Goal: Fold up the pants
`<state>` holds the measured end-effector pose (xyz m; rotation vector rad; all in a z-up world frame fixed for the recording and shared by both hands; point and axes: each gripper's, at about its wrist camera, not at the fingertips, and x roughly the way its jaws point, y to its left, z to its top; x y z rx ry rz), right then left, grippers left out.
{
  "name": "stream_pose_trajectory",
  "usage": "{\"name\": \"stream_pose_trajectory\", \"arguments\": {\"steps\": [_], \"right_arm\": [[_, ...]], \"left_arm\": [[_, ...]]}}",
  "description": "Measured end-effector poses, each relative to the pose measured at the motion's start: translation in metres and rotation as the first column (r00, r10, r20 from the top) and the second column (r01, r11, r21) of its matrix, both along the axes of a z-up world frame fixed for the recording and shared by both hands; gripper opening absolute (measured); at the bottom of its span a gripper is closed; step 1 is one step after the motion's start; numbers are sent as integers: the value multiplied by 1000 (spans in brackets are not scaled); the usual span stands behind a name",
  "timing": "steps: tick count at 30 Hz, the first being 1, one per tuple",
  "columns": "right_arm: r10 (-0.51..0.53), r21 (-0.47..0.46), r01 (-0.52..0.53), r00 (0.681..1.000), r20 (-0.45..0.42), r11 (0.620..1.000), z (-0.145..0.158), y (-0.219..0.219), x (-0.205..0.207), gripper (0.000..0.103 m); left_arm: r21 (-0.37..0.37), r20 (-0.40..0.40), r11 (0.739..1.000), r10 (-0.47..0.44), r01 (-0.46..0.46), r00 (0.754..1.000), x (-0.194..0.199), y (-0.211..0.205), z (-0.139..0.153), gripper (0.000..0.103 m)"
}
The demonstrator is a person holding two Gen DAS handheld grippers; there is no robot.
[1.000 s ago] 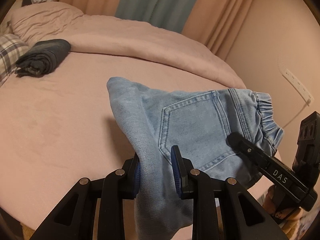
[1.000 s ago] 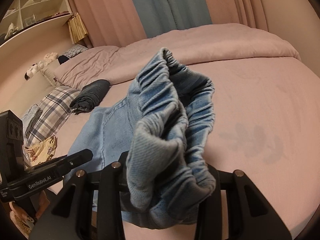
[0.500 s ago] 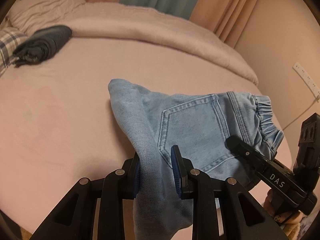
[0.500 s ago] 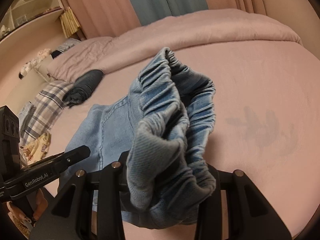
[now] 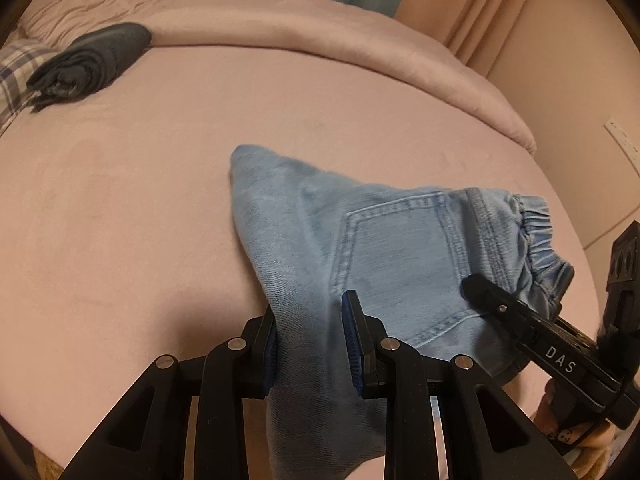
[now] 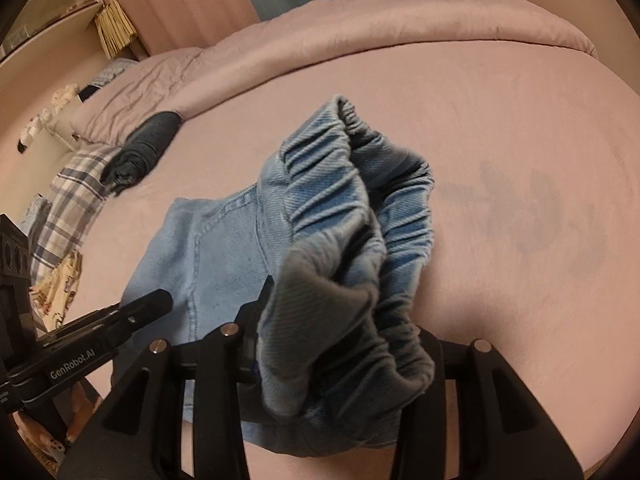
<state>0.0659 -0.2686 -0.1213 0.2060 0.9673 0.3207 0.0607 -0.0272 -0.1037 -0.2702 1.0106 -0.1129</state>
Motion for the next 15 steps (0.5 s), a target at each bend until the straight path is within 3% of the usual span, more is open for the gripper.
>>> {"name": "stream_pose_trajectory", "arguments": {"steps": [3,6,7,8,10,15], "right_arm": [[-10,-8,9,999,-35,1000,-7,-1,3,49],[-22,-35,20,998,-61,999,-12,-4,5,67],[-29,-53,25,998,-61,998,-14,-4,4,75],[-34,-65,30,998,-61,997,-15,-5,4,80],[-51,-75,46,997,-63,996,-17,-7,3,85],[-63,-101,56,996,-69,993,-15,-10,-3,92]], "left_arm": [[13,-34,1000,17,-17,999,3,0,-9,26],[12,-48,999,37,-36,998,4,2,-15,33],[15,-51,999,46,-45,998,4,2,-16,45],[31,-62,997,68,-66,996,5,4,-19,65],[65,-63,993,104,-100,993,2,7,-23,80],[16,-57,995,100,-99,993,-13,14,-21,80]]}}
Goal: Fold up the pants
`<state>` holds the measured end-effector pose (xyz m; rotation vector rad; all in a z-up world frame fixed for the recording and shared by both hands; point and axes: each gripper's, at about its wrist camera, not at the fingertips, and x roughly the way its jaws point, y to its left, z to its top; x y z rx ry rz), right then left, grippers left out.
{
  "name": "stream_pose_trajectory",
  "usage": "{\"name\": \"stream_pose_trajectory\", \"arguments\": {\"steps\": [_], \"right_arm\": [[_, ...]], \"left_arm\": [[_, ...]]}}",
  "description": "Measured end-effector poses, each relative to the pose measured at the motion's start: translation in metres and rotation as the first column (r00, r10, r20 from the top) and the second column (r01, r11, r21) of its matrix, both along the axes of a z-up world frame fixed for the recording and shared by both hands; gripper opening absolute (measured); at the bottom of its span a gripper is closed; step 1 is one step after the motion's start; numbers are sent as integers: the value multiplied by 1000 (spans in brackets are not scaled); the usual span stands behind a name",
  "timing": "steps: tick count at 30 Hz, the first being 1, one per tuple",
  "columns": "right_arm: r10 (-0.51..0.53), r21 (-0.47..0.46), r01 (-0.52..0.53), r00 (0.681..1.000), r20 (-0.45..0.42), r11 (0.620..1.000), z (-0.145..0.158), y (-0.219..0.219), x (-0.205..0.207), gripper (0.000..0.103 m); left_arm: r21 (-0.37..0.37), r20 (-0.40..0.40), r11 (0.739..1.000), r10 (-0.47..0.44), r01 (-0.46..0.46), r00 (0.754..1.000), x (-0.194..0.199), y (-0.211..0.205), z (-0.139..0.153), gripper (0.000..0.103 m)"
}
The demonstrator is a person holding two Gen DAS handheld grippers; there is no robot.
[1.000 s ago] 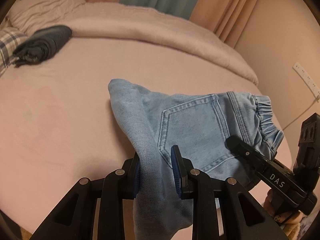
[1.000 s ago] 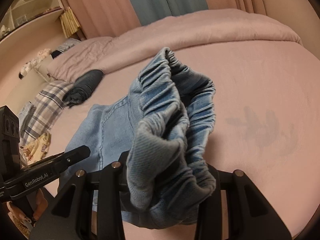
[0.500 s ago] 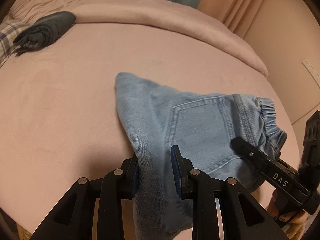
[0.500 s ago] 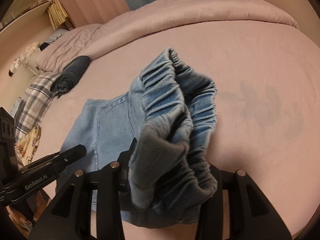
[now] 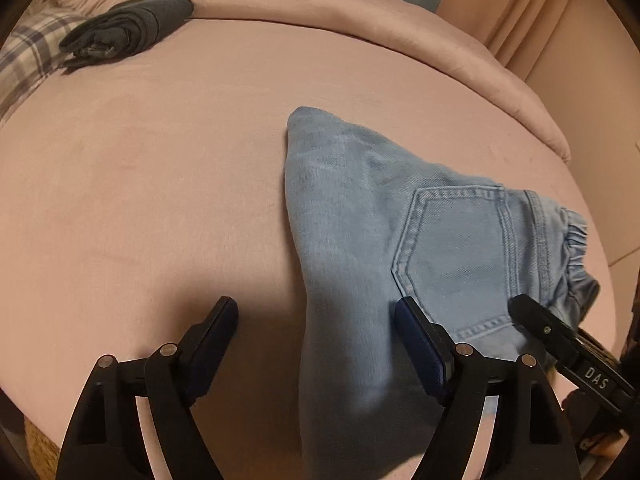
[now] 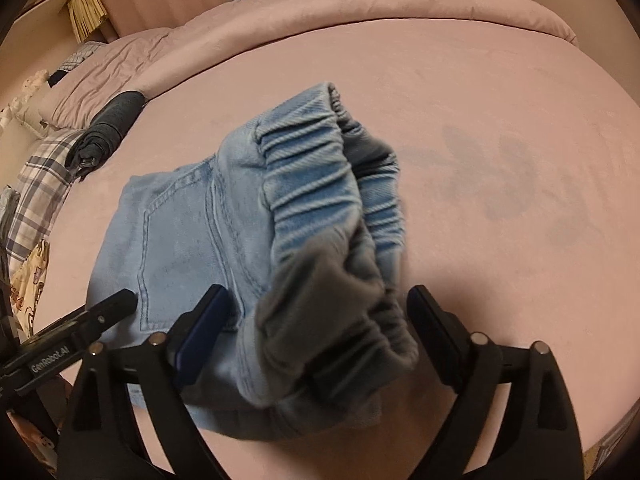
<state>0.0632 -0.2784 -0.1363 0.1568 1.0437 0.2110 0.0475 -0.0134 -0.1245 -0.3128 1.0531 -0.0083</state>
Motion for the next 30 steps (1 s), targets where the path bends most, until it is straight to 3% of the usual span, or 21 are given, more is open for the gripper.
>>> {"name": "stream_pose_trajectory", "arguments": {"steps": [3,6,11,17,22,30], "right_arm": [[-15,0,15,1000,0,1000,3,-4,-6,93],[-46,-35,47,998,39,998,15,-9,-17,93],[-70,0,71,988,137,998,46,-24,-40,93],[-85,37,78,960,267,996,84,-26,-62,99],[-63,35,55,946,317,998,98,-17,-75,101],[-24,-11,30,942,336,1000,102,-2,-88,101]], "left_arm": [[-23,25,1000,-6,7,1000,-12,1,10,80],[-23,101,1000,-1,3,995,-27,-1,33,81],[-34,205,999,-7,14,979,-55,1,71,96],[2,323,1000,5,-6,946,-86,-4,106,99],[-71,294,997,3,19,956,-91,-1,108,99],[-16,275,1000,-17,22,961,-94,-13,103,99]]}}
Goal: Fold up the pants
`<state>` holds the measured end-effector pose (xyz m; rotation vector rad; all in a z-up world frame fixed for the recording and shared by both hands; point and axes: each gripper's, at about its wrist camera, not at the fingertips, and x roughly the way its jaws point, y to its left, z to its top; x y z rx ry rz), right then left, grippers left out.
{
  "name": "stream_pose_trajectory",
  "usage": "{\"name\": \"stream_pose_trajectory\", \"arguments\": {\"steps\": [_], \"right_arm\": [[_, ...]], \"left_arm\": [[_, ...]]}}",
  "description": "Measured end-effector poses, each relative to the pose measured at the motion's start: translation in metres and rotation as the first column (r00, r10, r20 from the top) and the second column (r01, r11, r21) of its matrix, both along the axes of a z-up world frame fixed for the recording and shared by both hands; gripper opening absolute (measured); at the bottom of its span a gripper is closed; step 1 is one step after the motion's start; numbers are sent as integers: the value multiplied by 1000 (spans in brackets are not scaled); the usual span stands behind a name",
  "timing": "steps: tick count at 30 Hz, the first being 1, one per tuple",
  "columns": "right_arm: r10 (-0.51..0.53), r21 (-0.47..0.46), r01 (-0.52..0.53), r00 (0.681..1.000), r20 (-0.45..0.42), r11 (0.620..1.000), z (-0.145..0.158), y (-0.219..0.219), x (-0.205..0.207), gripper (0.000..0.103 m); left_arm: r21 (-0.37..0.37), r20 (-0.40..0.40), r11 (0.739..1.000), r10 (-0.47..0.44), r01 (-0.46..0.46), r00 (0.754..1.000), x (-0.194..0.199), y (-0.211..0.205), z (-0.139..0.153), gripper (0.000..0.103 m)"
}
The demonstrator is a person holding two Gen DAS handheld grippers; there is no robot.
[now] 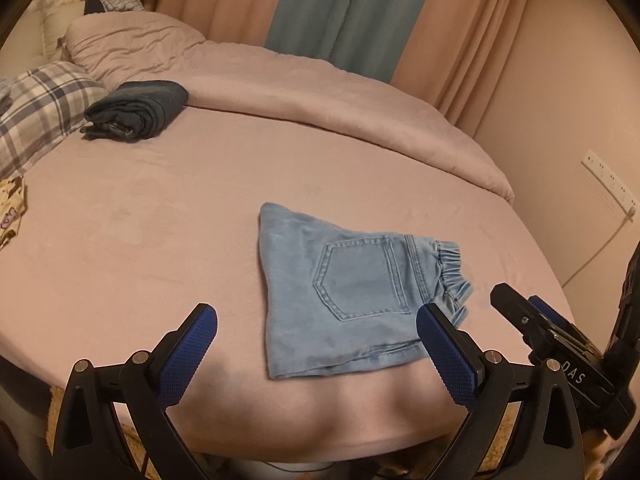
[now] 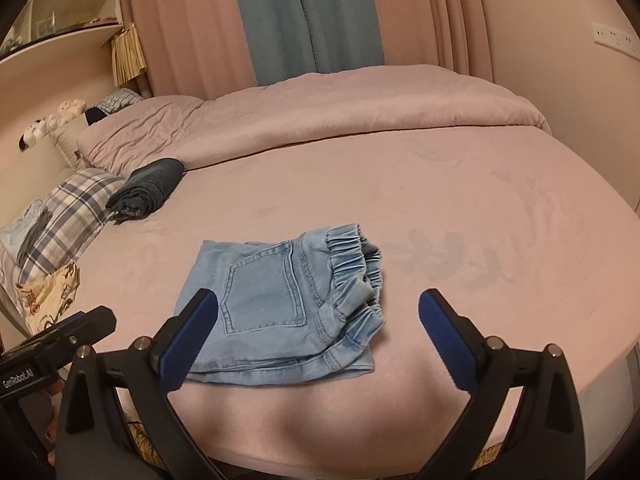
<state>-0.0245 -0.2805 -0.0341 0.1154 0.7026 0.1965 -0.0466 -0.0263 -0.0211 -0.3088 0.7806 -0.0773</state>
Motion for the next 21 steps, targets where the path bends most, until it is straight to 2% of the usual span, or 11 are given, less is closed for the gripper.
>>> {"name": "stream_pose_trajectory", "arguments": {"steps": [5,11,21], "right_arm": [[-8,-19,8,1000,-3,1000,0,4,-3,102],[-16,-3,16,1000,19,1000,5,0,-8,102],[-68,4,68,995,67,998,18,-22,-25,103]], "left_arm": [[17,0,1000,-5,5,1000,-2,-3,4,99],[60,63,998,-14,10,998,-13,-17,26,99],[58,128,990,-133,126,983,-22,-62,52,99]]}}
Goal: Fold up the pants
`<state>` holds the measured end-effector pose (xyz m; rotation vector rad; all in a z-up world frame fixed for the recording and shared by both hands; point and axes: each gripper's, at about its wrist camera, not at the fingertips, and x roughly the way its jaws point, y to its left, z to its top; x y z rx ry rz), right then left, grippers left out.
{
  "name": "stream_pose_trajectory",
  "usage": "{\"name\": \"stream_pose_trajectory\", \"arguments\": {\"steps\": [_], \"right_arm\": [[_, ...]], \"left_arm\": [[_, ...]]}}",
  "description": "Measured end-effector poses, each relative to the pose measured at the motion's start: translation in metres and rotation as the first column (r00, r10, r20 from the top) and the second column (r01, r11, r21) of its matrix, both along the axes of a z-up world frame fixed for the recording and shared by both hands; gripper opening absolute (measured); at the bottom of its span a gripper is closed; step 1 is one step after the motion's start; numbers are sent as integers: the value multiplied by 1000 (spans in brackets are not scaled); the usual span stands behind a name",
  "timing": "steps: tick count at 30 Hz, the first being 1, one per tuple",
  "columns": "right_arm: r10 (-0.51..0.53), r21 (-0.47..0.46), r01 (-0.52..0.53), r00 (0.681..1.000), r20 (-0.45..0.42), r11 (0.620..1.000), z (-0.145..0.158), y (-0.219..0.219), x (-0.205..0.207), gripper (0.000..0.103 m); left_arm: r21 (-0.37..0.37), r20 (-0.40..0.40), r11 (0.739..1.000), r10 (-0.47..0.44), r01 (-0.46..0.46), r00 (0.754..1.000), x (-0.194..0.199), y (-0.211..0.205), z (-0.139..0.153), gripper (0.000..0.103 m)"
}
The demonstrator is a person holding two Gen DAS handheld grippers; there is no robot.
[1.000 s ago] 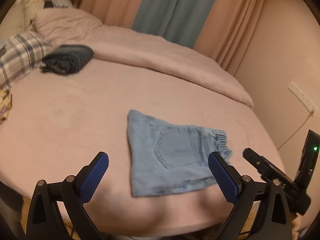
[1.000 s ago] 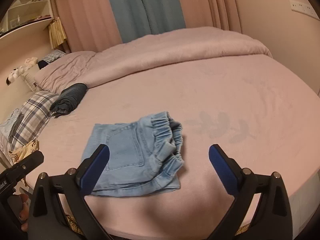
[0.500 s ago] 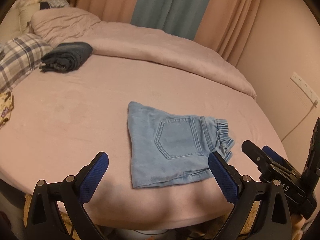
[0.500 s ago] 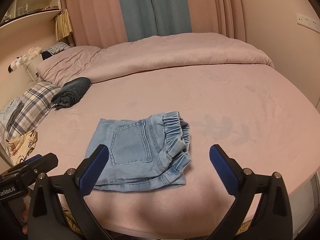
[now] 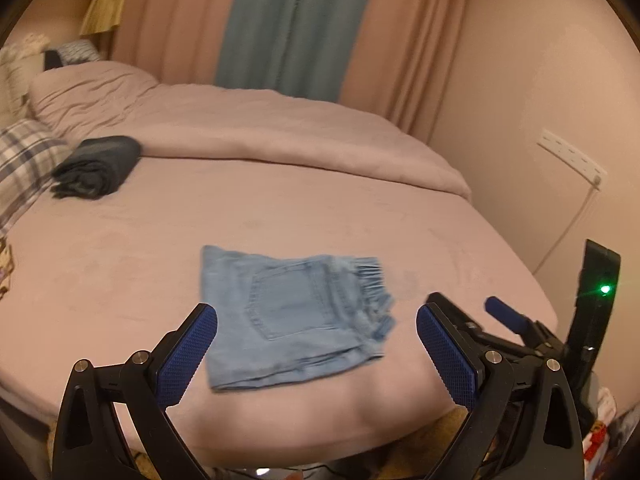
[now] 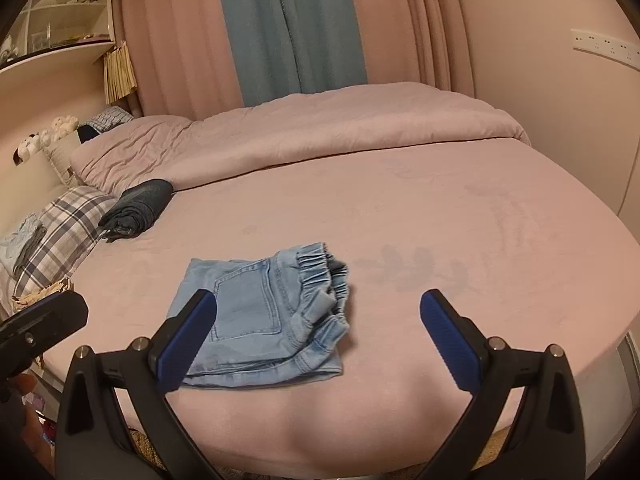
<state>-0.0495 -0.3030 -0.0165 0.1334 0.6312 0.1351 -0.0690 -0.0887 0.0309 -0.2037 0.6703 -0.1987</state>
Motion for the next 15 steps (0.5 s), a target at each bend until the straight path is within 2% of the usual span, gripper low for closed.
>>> {"name": "stream_pose_trajectory", "arguments": {"steps": [3,6,10,15], "right_arm": [[-4,-12,4,1000,7,1000,1,-4,-5,103],[-3,-10,3,1000,15,1000,2,-7,-7,103],[2,-6,-2,1000,12,1000,0,-7,-9,103],[11,-9,-11,1000,11,1000,-1,-3,-10,103]], "left_arm": [[19,22,1000,-5,4,1000,-3,-11,5,99],[42,30,999,27,-28,999,-2,-13,4,99],[77,-6,994,84,-84,996,3,-8,-7,99],[69,-36,991,117,-114,992,8,2,-18,99]]}}
